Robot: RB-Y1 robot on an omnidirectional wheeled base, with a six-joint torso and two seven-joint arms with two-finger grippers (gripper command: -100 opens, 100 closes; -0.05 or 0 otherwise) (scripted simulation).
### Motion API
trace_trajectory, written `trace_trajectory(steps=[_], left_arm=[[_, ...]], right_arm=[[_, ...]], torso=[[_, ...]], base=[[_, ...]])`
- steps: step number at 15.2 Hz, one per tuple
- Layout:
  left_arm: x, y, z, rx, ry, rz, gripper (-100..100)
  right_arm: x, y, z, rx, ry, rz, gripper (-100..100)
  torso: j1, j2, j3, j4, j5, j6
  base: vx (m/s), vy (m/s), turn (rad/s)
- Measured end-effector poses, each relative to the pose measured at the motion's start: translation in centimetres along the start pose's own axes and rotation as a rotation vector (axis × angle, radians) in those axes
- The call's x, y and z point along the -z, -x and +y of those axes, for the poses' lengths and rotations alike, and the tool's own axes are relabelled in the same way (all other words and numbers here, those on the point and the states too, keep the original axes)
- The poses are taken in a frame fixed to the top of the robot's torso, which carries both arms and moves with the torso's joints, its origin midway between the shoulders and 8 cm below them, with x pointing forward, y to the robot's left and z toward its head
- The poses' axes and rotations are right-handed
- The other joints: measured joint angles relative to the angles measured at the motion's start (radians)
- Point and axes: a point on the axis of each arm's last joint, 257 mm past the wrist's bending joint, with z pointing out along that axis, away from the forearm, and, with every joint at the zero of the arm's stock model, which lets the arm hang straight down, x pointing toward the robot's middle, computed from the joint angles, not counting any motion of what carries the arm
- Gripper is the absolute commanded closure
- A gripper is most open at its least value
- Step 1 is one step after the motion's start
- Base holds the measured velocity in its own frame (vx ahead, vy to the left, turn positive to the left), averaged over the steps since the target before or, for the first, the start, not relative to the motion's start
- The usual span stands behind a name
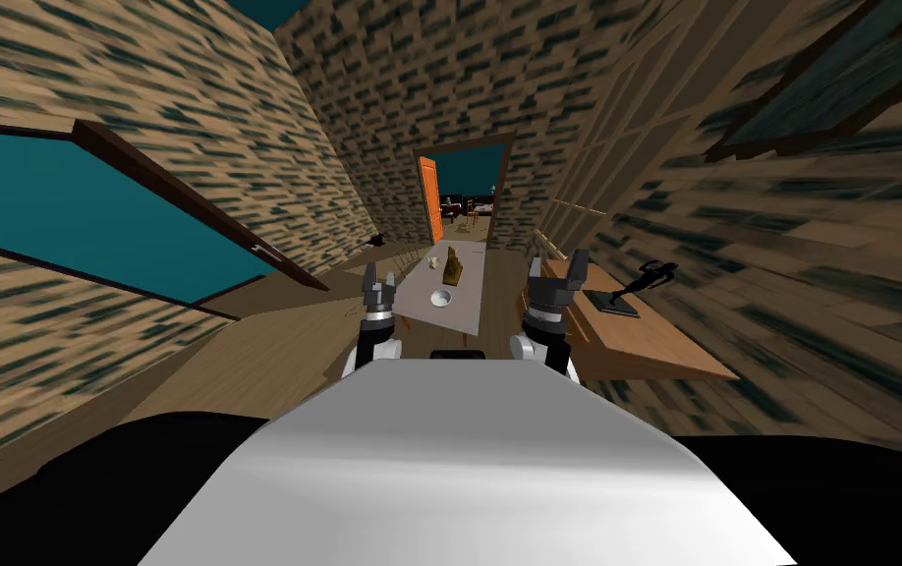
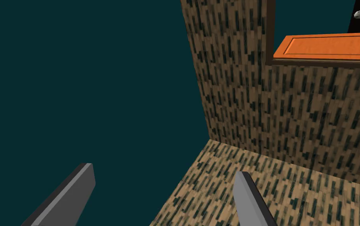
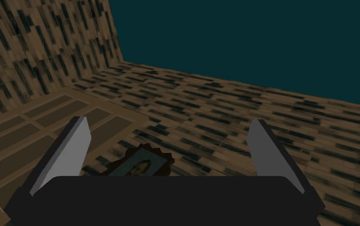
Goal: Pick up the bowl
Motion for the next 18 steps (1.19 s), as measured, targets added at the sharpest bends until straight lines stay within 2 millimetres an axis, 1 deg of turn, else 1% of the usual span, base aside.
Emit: trace_trajectory(steps=[2,5,6,9,13,16,18], left_arm=[[0.2,0.1,1.4,-0.021,0.029,0.03,-100],[0.2,0.3,4.4,-0.056,0.096,0.064,-100],[0.5,0.5,5.3,-0.066,0.12,0.069,-100],[0.7,1.7,8.5,-0.098,0.187,0.076,-100],[0.7,2.9,12.0,-0.133,0.268,0.073,-100],[0.8,4.9,14.6,-0.158,0.33,0.061,-100],[1.2,5.9,16.3,-0.173,0.377,0.051,-100]], right_arm=[[0.0,0.0,0.0,0.0,0.0,0.0,0],[0.0,0.0,0.0,0.0,0.0,0.0,0],[0.0,0.0,0.0,0.0,0.0,0.0,0],[0.0,0.0,0.0,0.0,0.0,0.0,0],[0.0,0.0,0.0,0.0,0.0,0.0,0],[0.0,0.0,0.0,0.0,0.0,0.0,0],[0.0,0.0,0.0,0.0,0.0,0.0,0]], torso=[[0.002,0.0,0.0,0.0,0.0,0.001],[0.004,0.001,0.001,0.0,0.001,0.0],[0.004,0.001,0.0,0.0,0.001,0.0],[0.004,0.001,0.0,0.0,0.001,0.001],[0.003,0.0,0.0,0.0,0.001,0.001],[0.003,0.001,0.0,0.0,0.001,0.0],[0.004,0.001,0.001,0.0,0.001,0.0]], base=[[-0.012,0.03,-0.243],[-0.019,0.05,-0.19],[-0.017,0.047,-0.264],[-0.02,0.039,-0.183],[-0.017,0.031,-0.208],[-0.023,0.037,-0.211],[-0.027,0.047,-0.273]])
